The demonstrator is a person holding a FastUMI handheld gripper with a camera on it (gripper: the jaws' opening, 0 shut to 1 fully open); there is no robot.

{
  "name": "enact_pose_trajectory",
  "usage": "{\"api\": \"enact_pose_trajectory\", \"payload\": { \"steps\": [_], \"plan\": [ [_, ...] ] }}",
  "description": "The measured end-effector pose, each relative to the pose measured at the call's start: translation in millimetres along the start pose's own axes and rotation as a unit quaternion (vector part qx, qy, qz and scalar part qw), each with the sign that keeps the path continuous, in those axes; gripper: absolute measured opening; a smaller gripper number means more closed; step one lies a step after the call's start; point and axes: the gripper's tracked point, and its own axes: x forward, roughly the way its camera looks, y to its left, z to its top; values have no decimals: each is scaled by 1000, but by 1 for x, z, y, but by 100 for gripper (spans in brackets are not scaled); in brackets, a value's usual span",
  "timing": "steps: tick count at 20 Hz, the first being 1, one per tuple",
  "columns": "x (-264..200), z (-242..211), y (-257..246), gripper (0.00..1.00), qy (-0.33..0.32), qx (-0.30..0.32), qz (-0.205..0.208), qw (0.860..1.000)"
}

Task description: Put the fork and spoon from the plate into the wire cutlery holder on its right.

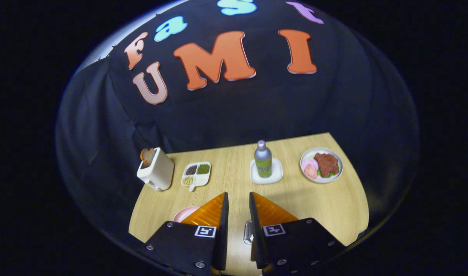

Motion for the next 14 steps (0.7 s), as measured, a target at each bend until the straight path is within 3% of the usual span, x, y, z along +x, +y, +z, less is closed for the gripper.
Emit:
{"api": "enact_pose_trajectory", "payload": {
  "steps": [4, 7, 9, 14],
  "plan": [
    [-36, 66, 8, 45, -123, -19, 7, 992],
    [-66, 116, 19, 72, -207, -47, 3, 977],
    [-85, 142, 27, 84, -257, -51, 3, 965],
    [-119, 181, 35, 92, -344, -65, -22, 937]
  ]
}}
